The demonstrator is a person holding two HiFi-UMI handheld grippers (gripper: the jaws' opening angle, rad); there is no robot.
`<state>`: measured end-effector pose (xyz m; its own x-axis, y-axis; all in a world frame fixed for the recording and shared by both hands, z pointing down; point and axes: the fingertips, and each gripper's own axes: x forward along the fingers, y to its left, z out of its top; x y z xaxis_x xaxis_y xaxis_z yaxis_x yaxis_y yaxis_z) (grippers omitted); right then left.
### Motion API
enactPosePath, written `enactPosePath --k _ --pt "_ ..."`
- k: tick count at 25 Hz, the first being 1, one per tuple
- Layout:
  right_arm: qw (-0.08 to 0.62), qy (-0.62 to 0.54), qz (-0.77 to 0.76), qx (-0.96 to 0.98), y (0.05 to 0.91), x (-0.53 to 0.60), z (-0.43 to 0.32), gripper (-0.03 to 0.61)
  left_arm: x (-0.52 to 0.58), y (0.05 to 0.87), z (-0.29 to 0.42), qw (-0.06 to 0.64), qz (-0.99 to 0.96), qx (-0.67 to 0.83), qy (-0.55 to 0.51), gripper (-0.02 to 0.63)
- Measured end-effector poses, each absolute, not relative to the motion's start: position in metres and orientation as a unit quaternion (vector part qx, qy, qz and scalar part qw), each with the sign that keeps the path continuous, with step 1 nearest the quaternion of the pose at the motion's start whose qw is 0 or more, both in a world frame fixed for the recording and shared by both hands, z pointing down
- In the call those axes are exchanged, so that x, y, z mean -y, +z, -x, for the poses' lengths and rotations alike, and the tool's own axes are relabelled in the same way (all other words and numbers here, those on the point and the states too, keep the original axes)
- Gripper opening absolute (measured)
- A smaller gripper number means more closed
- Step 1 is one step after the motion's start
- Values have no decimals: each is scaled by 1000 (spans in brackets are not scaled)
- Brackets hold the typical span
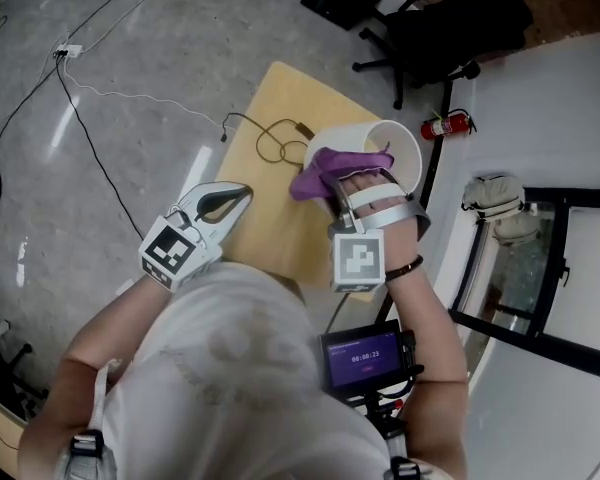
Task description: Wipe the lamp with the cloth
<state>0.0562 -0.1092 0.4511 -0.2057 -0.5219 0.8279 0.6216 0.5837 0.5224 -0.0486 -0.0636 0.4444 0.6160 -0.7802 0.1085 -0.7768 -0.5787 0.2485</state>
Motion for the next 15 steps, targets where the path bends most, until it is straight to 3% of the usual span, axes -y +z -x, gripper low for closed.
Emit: enactPosePath --k 9,15 --pt "681 -466 136 548 519 79 -66 118 45 447 62 138 -886 443 -3 2" --pt "703 -414 169 553 547 49 -85 118 39 445 60 137 -890 435 -5 2"
